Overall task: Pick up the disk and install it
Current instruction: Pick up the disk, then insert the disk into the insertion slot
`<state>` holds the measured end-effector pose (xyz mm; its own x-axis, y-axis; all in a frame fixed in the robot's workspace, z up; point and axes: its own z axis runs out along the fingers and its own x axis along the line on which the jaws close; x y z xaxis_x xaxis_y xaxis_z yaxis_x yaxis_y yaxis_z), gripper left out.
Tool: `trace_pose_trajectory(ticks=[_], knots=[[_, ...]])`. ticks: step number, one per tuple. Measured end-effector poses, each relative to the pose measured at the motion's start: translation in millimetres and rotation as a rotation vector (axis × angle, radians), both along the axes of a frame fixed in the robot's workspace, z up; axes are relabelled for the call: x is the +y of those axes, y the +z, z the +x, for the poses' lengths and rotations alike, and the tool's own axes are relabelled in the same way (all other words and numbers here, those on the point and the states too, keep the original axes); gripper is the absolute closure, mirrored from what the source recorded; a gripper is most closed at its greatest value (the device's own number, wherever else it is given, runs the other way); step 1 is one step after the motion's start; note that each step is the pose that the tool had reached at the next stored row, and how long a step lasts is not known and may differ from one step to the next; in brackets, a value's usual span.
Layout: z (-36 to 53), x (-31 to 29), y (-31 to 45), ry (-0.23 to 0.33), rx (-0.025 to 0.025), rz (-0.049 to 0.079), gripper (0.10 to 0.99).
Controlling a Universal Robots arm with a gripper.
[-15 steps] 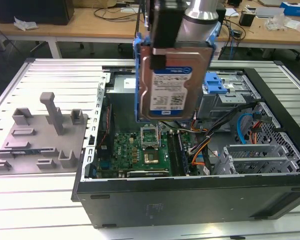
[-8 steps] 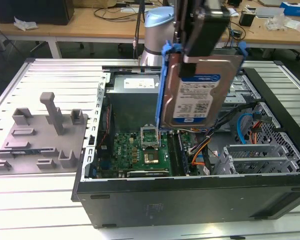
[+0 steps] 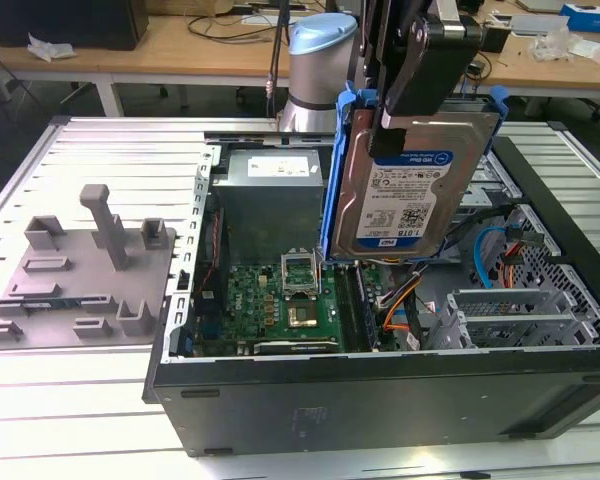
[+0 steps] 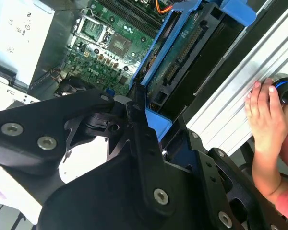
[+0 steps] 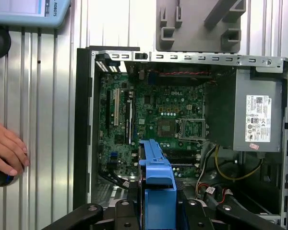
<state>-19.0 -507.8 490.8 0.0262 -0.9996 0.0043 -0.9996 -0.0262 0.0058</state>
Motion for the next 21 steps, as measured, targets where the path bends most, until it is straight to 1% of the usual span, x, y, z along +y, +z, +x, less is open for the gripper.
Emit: trace_pose_trajectory(ticks=[21], knots=[[0.0, 0.0, 0.0, 0.005, 0.0000, 0.000, 0.718]])
